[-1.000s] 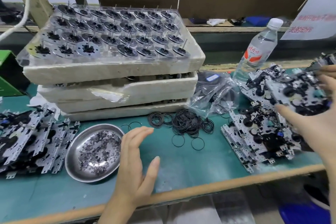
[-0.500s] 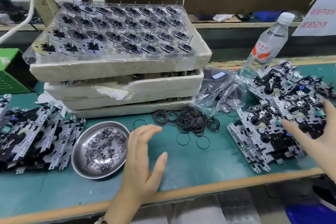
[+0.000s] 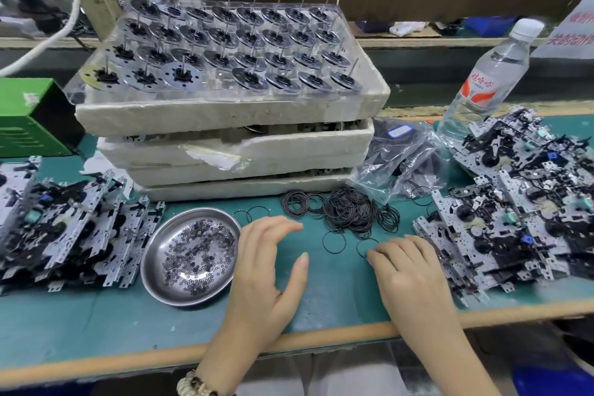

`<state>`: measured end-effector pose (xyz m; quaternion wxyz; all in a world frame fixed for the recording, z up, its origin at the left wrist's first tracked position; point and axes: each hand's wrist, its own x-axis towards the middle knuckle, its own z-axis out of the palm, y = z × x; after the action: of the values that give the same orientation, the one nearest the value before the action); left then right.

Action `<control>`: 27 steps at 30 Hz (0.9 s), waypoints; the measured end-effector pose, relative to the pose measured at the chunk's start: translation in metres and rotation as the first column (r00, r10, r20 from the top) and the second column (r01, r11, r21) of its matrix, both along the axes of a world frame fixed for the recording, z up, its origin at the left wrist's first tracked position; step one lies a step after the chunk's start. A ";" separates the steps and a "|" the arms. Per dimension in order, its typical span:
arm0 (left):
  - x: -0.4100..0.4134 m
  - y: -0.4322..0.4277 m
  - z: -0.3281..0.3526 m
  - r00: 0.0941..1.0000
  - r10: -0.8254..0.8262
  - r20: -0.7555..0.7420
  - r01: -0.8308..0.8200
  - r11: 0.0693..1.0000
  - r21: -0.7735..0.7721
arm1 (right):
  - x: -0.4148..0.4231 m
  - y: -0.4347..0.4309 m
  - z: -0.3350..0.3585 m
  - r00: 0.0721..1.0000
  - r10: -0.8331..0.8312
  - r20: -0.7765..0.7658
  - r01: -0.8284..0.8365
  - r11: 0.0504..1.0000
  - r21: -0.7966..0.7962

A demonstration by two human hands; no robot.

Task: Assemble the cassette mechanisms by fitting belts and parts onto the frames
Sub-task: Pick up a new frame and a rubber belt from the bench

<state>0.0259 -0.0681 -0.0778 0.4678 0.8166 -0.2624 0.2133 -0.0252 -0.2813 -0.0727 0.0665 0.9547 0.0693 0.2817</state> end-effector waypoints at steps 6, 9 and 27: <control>-0.004 0.001 0.009 0.999 -0.022 0.035 0.021 0.999 0.034 | 0.007 0.006 0.005 0.999 -0.040 0.002 0.039 0.996 0.076; -0.007 0.016 0.021 0.989 -0.035 0.142 0.011 0.986 0.169 | 0.004 0.017 0.010 0.999 0.015 -0.039 0.000 0.936 0.353; 0.053 0.204 0.100 0.480 0.779 0.405 -0.847 0.289 0.447 | 0.006 0.043 -0.011 0.988 0.150 -0.031 -0.086 0.710 0.698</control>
<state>0.0790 0.1358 0.0224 -0.0035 0.9222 0.1118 0.3701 -0.0188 -0.2382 -0.0832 -0.3176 0.9145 0.0222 0.2495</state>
